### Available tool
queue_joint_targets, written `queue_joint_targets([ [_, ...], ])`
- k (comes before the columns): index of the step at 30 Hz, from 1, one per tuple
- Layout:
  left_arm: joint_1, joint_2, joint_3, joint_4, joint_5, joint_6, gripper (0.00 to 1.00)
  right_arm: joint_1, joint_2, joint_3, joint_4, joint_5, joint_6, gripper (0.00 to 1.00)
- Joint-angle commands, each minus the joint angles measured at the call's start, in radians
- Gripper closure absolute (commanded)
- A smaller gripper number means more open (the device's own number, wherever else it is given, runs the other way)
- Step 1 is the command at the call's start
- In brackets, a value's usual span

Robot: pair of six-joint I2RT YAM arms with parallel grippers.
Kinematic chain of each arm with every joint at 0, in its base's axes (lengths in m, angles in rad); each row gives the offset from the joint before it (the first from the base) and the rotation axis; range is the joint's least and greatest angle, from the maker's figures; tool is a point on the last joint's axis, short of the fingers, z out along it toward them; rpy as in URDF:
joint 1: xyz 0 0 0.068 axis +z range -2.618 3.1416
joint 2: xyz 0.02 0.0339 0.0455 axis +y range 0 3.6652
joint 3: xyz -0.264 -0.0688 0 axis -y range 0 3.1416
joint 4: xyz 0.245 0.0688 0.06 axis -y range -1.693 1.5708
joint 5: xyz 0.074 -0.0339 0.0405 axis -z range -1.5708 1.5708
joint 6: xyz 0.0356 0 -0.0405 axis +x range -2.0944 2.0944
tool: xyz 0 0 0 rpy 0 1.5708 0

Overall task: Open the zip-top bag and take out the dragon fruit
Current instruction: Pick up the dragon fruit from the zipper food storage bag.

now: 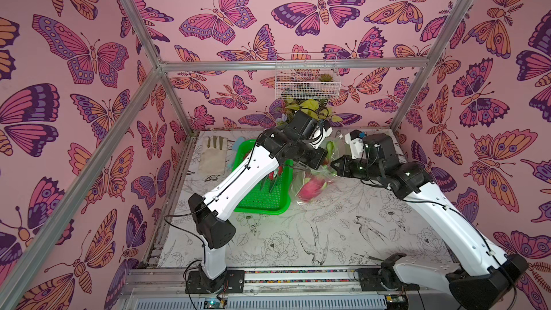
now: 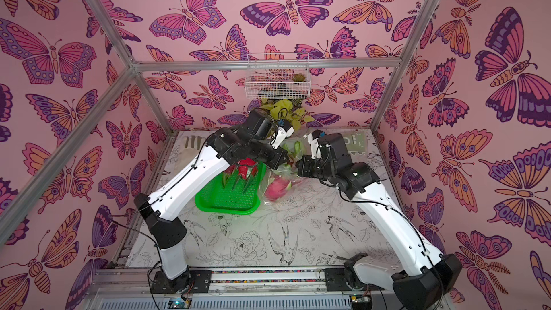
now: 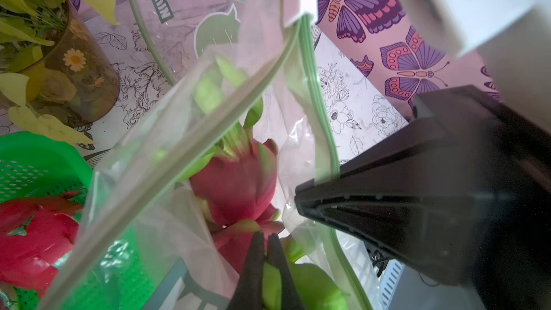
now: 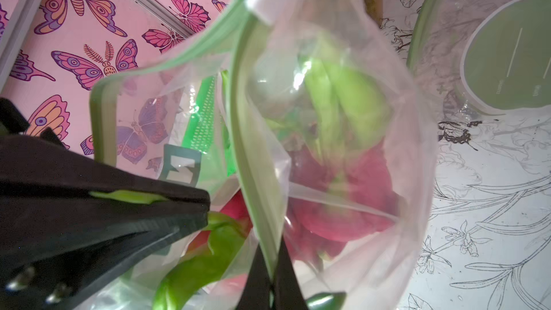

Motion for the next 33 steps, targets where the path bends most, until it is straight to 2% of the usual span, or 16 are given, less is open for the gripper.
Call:
queue_joint_targets([
  [1,-0.003,-0.014,0.028,0.075,-0.005,-0.049,1.0,0.002,-0.027,-0.004,0.005,-0.016,0.014,0.94],
  [3,-0.003,-0.001,0.024,0.078,0.003,-0.065,1.0,-0.007,-0.05,-0.001,0.016,-0.045,0.024,0.7],
  [4,-0.005,0.005,0.019,0.081,0.008,-0.068,1.0,-0.01,-0.07,-0.002,0.022,-0.05,0.024,0.62],
  [7,-0.006,0.011,-0.001,0.101,0.009,-0.092,1.0,-0.025,-0.14,-0.019,0.011,-0.002,0.027,0.45],
  [9,-0.005,0.006,-0.034,0.143,0.007,-0.125,1.0,-0.052,-0.187,-0.043,-0.014,0.047,0.039,0.38],
  [12,-0.005,-0.006,-0.112,0.245,-0.016,-0.219,1.0,-0.144,-0.262,-0.092,-0.074,0.09,0.085,0.34],
  [17,-0.003,-0.059,-0.332,0.491,-0.062,-0.444,1.0,-0.397,-0.352,-0.181,-0.12,-0.058,0.118,0.33],
  [20,-0.004,-0.087,-0.45,0.623,-0.093,-0.553,1.0,-0.474,-0.344,-0.253,-0.106,-0.172,0.15,0.33],
  [22,-0.008,-0.095,-0.489,0.651,-0.119,-0.59,1.0,-0.475,-0.343,-0.327,-0.059,-0.22,0.199,0.33],
  [28,0.001,-0.156,-0.625,0.761,-0.163,-0.664,1.0,-0.469,-0.318,-0.617,0.242,-0.35,0.392,0.35],
  [33,0.02,-0.199,-0.71,0.821,-0.177,-0.73,1.0,-0.381,-0.219,-0.741,0.517,-0.307,0.478,0.33],
])
